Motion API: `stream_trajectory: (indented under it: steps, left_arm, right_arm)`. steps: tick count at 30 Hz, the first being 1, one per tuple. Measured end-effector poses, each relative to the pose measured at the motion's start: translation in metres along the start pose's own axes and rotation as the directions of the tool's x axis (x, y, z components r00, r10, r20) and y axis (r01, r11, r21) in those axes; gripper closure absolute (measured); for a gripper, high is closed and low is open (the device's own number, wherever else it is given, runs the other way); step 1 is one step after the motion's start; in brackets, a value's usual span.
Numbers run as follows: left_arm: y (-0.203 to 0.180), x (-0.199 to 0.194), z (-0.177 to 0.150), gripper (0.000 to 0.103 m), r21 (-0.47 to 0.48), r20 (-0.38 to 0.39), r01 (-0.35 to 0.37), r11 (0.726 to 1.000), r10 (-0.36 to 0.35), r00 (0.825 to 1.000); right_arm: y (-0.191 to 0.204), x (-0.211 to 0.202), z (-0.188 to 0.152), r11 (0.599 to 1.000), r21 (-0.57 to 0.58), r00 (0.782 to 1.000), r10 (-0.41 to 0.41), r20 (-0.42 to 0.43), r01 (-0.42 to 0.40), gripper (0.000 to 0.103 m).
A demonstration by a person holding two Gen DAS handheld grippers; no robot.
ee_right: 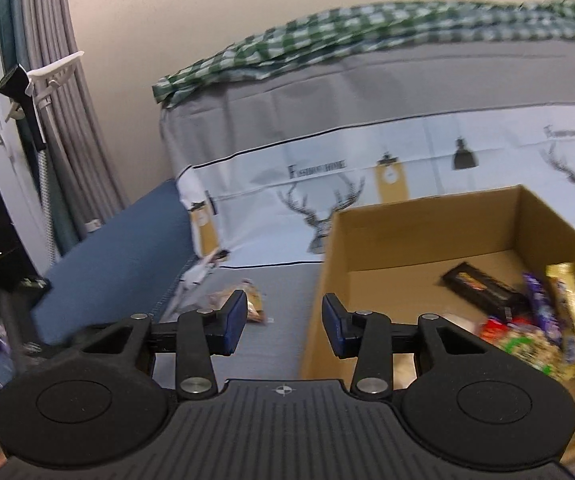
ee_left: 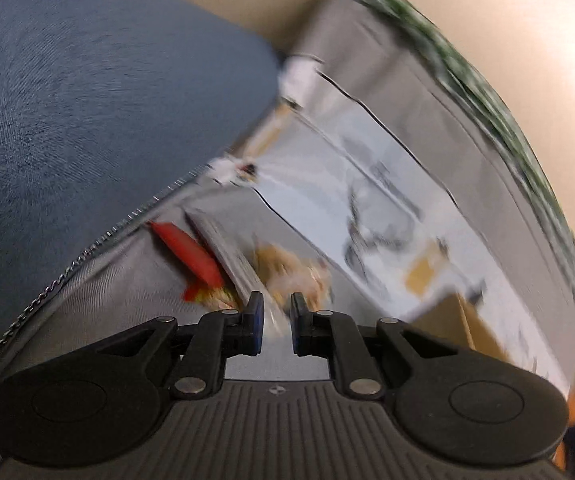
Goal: Organize snacks
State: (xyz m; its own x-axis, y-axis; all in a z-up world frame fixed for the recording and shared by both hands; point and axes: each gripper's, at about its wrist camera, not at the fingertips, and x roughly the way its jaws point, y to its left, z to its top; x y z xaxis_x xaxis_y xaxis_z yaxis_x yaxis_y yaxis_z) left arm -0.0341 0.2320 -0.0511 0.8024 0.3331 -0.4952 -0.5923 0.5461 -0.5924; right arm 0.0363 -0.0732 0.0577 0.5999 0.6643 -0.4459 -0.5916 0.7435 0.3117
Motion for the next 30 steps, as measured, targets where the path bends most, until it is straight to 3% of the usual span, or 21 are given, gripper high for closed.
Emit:
stream_trajectory:
  steps: [3, 7, 12, 17, 21, 26, 28, 30]
  left_arm:
    - [0.008, 0.012, 0.002, 0.061, -0.065, 0.034, -0.035, 0.997, 0.038, 0.999]
    - [0.019, 0.025, -0.001, 0.061, -0.07, 0.013, -0.073, 0.995, 0.074, 0.997]
    - [0.021, 0.03, 0.003, 0.058, -0.059, 0.058, -0.117, 0.991, 0.12, 0.991]
    - [0.031, 0.041, 0.001, 0.058, -0.105, 0.044, -0.157, 0.982, 0.163, 0.986]
    - [0.031, 0.048, 0.005, 0.058, -0.11, 0.068, -0.174, 0.979, 0.182, 0.981]
    - [0.029, 0.06, 0.006, 0.058, -0.082, 0.07, -0.198, 0.977, 0.204, 0.976]
    - [0.029, 0.062, 0.007, 0.069, -0.069, 0.082, -0.201, 0.977, 0.207, 0.975]
    - [0.028, 0.063, 0.008, 0.089, -0.05, 0.077, -0.199, 0.979, 0.203, 0.976]
  right_arm:
    - [0.008, 0.022, 0.027, 0.999, 0.039, 0.998, 0.04, -0.05, -0.038, 0.052]
    - [0.029, 0.065, 0.056, 0.996, 0.068, 0.99, 0.069, -0.124, -0.061, 0.021]
    - [0.058, 0.147, 0.065, 0.999, 0.02, 0.964, 0.049, -0.262, -0.046, 0.006]
    - [0.062, 0.23, 0.056, 0.997, 0.045, 0.92, -0.035, -0.389, 0.057, 0.004]
    - [0.061, 0.28, 0.038, 0.996, 0.059, 0.865, -0.027, -0.5, 0.066, 0.004]
    - [0.067, 0.319, 0.021, 0.997, -0.017, 0.825, -0.074, -0.561, 0.078, 0.005]
    - [0.067, 0.328, 0.017, 0.996, -0.034, 0.817, -0.085, -0.57, 0.08, 0.005]
    - [0.066, 0.335, 0.014, 0.995, -0.044, 0.814, -0.095, -0.574, 0.086, 0.006]
